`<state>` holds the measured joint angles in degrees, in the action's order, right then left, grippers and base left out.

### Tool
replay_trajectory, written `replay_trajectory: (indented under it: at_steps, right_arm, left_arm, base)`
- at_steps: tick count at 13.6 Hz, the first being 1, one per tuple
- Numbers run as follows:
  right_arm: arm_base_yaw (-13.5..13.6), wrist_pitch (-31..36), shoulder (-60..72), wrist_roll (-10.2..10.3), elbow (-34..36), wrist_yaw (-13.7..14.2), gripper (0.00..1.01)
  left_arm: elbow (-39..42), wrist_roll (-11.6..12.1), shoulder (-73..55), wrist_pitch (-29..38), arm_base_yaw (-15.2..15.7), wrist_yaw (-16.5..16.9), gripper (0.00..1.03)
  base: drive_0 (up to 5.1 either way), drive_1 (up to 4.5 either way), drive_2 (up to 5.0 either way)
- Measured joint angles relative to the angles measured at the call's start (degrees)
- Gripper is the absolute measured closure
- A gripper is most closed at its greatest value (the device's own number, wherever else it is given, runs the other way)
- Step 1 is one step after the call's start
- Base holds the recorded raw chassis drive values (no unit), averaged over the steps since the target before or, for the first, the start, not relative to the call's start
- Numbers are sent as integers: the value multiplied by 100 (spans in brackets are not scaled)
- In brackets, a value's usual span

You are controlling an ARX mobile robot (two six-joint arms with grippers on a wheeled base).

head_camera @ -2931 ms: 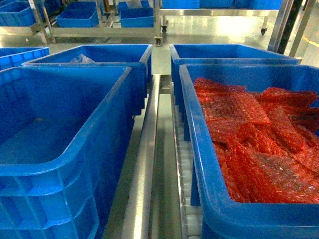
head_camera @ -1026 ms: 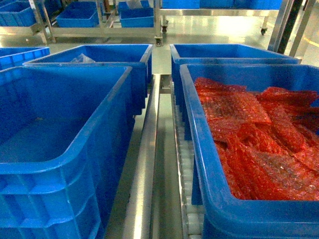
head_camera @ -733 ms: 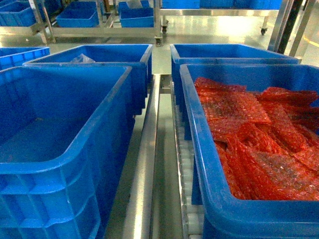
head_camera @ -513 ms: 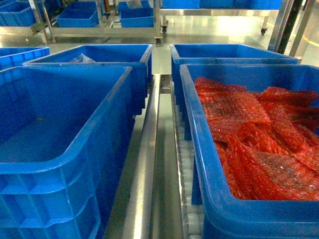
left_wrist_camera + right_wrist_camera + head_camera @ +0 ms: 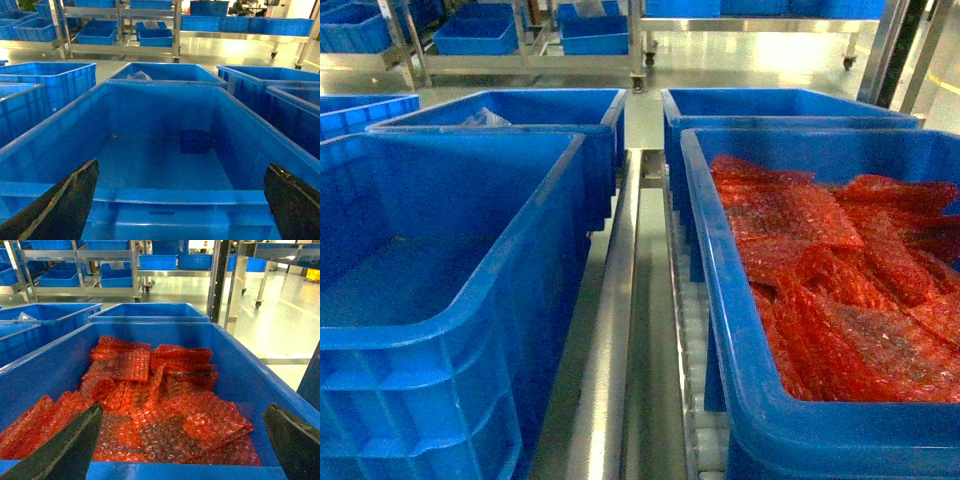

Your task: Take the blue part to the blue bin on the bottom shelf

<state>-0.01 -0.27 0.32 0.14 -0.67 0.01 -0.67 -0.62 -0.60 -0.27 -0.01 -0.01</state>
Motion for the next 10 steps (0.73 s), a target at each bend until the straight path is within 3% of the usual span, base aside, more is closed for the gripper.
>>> replay_trajectory:
  at_steps: [10]
  right_arm:
    - [0,0,0,0,0,0,3]
  left_arm:
    - [0,0,0,0,0,0,5]
  base:
    - [0,0,0]
